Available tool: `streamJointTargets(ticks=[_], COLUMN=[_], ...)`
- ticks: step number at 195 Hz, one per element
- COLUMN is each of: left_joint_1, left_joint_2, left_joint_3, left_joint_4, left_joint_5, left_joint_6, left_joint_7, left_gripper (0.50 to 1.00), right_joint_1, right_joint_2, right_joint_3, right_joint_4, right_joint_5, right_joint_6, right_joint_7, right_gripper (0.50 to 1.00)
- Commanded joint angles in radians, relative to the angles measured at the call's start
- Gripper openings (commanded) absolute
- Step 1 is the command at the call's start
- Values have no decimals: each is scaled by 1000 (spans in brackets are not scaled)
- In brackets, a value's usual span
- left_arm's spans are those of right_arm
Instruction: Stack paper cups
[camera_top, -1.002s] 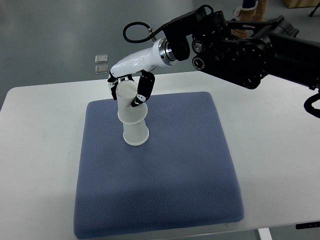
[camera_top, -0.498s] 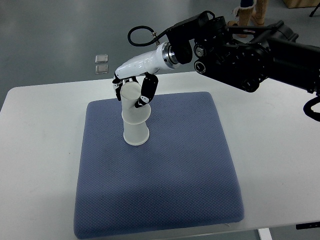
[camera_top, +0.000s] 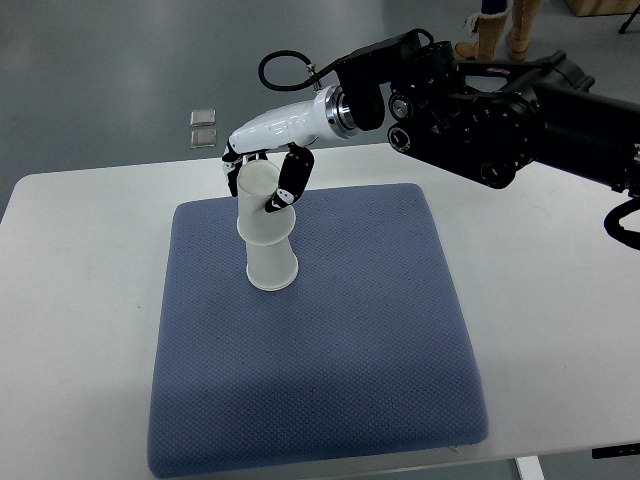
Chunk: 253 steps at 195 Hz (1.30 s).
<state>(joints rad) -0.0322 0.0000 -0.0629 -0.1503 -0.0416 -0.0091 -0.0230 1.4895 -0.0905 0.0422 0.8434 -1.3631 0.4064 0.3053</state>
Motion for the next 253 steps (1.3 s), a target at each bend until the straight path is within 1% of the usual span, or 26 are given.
streamJointTargets(ticks=[1,11,18,26,37,49,60,89,129,161,172,192,200,213,224,235,237,244,253], left_joint_1=[0,0,0,0,0,0,0,0,0,0,0,0,0,0,0,0,0,0,0], left_joint_2=[0,0,0,0,0,0,0,0,0,0,0,0,0,0,0,0,0,0,0], left_joint_3=[0,0,0,0,0,0,0,0,0,0,0,0,0,0,0,0,0,0,0], left_joint_4=[0,0,0,0,0,-2,0,0,0,0,0,0,0,0,0,0,0,0,0], left_joint_5=[0,0,0,0,0,0,0,0,0,0,0,0,0,0,0,0,0,0,0], left_joint_6=[1,0,0,0,0,0,0,0,0,0,0,0,0,0,1,0,0,1,0], left_joint_7=[0,0,0,0,0,0,0,0,0,0,0,0,0,0,0,0,0,0,0], left_gripper=[1000,1000,1000,1000,1000,1000,1000,1000,1000,1000,1000,1000,1000,1000,1000,1000,1000,1000,1000], right_joint_1=[-2,-2,-2,-2,-2,-6,-8,-6,8,55,71,109,112,106,92,48,48,5,-34], right_joint_2=[-2,-2,0,0,0,0,0,-2,-8,-25,-46,-118,-141,-198,-255,-308,-308,-339,-368], right_joint_3=[1,1,1,1,1,1,-1,-1,2,28,62,105,107,107,105,102,102,105,108], right_joint_4=[0,2,2,3,6,6,8,9,13,16,14,13,11,5,-1,-20,-20,-38,-64], right_joint_5=[1,2,2,2,2,2,1,1,1,10,39,143,187,291,383,478,478,533,585], right_joint_6=[0,2,2,5,6,9,12,14,15,20,22,38,34,23,3,-50,-50,-84,-113], right_joint_7=[1,1,1,1,1,1,1,1,1,1,1,-2,-5,-28,-52,-72,-72,-83,-94], right_gripper=[787,801,821,829,860,866,897,907,907,905,905,905,905,905,905,907,907,923,928])
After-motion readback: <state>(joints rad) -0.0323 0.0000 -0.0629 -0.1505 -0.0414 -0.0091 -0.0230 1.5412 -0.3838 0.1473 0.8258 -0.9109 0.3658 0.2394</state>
